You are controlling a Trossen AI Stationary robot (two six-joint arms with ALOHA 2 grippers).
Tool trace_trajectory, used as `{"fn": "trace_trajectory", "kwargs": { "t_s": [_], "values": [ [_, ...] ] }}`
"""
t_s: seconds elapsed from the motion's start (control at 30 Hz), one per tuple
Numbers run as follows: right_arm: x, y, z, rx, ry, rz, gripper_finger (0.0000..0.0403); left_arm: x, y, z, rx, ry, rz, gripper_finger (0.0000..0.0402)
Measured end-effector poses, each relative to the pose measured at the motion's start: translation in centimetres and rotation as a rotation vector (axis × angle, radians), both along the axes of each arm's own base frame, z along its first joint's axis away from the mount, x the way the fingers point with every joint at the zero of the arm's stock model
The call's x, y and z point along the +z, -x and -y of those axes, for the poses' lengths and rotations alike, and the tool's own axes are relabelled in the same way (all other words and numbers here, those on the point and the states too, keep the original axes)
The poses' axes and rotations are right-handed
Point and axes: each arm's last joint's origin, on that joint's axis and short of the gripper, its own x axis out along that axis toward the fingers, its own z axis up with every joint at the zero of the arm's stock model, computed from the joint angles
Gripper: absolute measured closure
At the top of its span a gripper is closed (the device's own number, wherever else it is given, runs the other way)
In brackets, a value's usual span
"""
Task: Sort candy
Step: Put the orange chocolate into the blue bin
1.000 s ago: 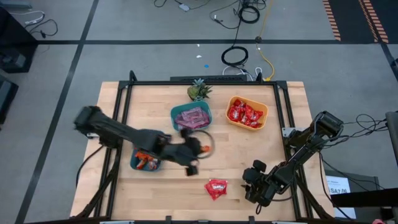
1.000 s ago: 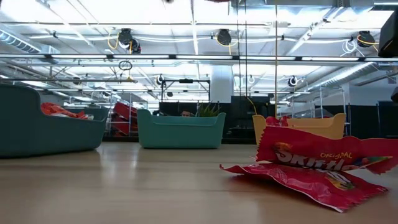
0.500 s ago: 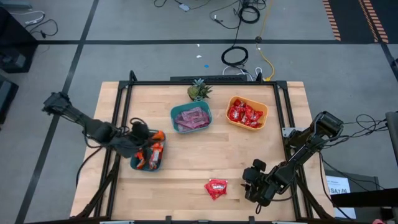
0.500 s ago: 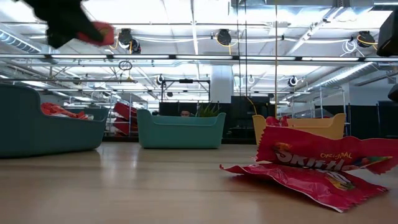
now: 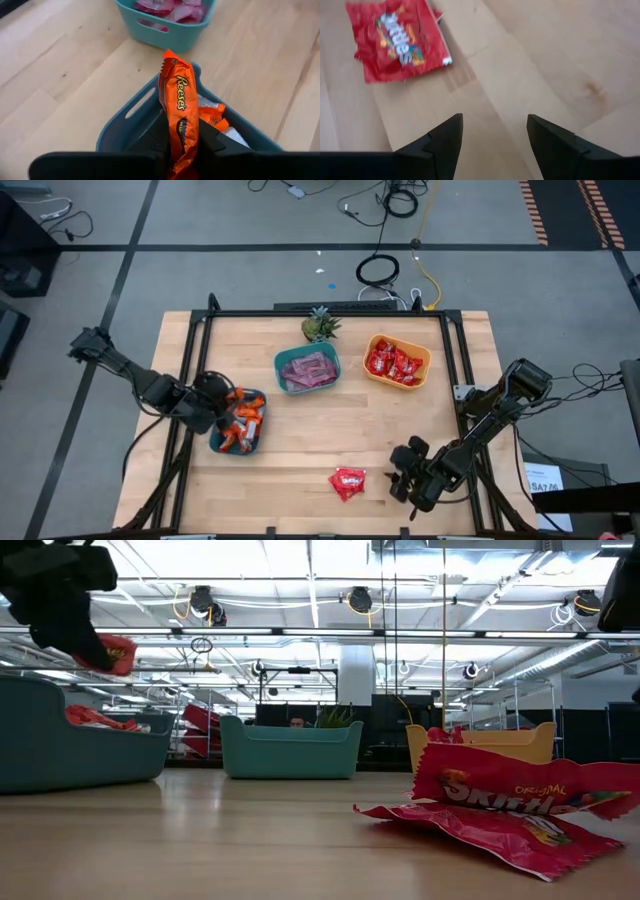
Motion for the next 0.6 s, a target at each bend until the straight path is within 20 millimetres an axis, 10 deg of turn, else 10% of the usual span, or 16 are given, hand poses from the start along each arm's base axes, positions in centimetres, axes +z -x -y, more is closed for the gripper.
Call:
{"fn": "trace_trajectory", "kwargs": {
  "t_s": [0.6],
  "values": [
    [0.2,-1.4,1.0,-0.184,-0.053,0.101,0.0190,-0.2,0.1,0.2,-0.149,0.007,-0.093,0.0345]
  ]
}}
